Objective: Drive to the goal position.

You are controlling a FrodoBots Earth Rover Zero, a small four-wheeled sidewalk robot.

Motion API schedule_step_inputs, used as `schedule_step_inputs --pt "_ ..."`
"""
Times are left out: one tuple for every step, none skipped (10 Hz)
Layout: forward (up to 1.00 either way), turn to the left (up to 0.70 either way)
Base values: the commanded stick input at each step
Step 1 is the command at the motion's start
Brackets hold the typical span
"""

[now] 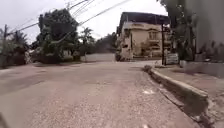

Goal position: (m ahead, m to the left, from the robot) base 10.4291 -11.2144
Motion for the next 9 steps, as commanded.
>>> schedule_step_inputs --pt "1.0 0.02" --pt "1.0 0.02" --pt "1.0 0.02" --pt "1.0 0.02" --pt "1.0 0.02" --pt "1.0 0.02" --pt "1.0 0.02" --pt "1.0 0.02" --pt "1.0 0.02"
